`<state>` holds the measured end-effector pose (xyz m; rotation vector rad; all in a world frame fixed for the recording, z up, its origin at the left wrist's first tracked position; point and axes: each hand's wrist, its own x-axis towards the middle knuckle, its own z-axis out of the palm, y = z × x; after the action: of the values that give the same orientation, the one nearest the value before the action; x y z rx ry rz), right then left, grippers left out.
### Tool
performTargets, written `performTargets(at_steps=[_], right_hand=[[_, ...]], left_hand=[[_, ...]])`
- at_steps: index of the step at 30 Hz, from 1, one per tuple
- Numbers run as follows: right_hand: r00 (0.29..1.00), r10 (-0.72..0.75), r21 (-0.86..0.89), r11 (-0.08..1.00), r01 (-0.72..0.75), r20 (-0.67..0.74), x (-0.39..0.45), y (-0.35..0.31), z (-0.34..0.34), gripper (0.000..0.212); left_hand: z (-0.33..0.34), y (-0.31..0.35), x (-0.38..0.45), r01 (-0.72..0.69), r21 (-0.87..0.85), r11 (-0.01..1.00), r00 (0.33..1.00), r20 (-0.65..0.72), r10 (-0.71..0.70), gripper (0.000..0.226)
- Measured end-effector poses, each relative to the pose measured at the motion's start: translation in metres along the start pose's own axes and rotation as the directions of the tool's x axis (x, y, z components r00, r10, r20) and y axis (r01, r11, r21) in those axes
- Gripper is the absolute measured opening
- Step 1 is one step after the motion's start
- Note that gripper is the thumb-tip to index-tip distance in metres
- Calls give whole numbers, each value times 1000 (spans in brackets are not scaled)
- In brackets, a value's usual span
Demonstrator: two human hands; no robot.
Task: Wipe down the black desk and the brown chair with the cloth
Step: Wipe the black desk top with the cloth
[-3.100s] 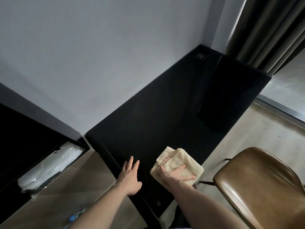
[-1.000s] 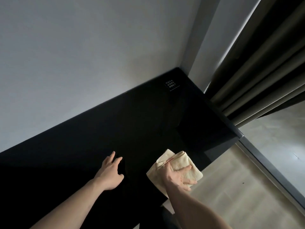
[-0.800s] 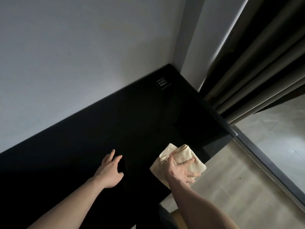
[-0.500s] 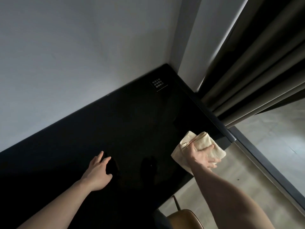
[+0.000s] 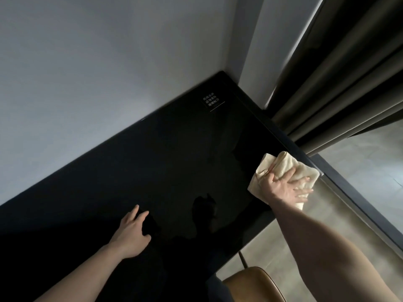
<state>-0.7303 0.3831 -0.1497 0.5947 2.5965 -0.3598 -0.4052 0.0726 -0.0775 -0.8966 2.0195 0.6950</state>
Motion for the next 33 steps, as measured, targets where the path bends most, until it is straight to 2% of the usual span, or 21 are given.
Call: performTargets(at_steps=[5,11,15,21,25,30,33], right_hand=[[962,-256,-143,953,268,100,-51,4,21,86],[843,-491,-184,828,530,220,-141,18,60,81],[788,-540,-177,780,601,297,-212,29,92,78],[662,-634,-224,633,741,399,-342,49,162,78],[547,-681,-206,519,830,486,-442,64,213,78],[347,-684,-123,354,927,642,-567,91,262,76],[303,-665,-101,324,940,683,-585,93,267,78]], left_hand=[[9,-1,-13,-38,-24,999,999,18,38,78],[15,-30,-44,-79,-85,993,997,-13,78,78],[30,-82,-71,-70,-121,990,996,-53,64,81],[69,-197,-122,-13,-204,979,995,-99,-8,84],[106,-281,-160,52,-253,966,989,-122,-85,84],[150,-344,-201,94,-266,959,976,-168,-142,84],[161,-361,-215,102,-286,953,977,-152,-150,85]])
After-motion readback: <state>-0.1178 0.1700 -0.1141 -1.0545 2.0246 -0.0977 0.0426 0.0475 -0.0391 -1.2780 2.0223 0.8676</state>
